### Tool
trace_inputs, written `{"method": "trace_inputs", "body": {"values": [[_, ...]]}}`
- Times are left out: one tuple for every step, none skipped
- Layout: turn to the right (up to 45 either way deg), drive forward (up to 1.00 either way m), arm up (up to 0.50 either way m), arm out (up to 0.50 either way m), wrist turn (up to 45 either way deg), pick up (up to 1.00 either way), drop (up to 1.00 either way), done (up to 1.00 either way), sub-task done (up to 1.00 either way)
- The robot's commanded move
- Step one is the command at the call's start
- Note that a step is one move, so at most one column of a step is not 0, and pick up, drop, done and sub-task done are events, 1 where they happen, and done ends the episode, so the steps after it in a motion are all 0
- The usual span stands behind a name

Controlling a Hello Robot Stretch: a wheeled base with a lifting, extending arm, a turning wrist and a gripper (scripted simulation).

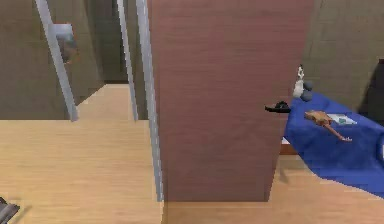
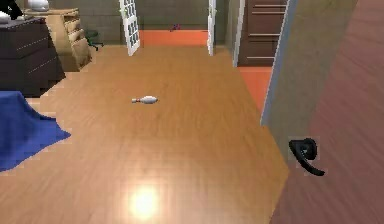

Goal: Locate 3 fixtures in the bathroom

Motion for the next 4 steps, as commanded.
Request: {"method": "trace_inputs", "body": {"values": [[0.0, 0.05, 0.00, 0.00, 0.0, 0.00, 0.00, 0.00, 0.00], [-45.0, 0.00, 0.00, 0.00, 0.0, 0.00, 0.00, 0.00, 0.00], [-42.0, 0.00, 0.00, 0.00, 0.0, 0.00, 0.00, 0.00, 0.00], [0.0, 0.60, 0.00, 0.00, 0.0, 0.00, 0.00, 0.00, 0.00]]}}
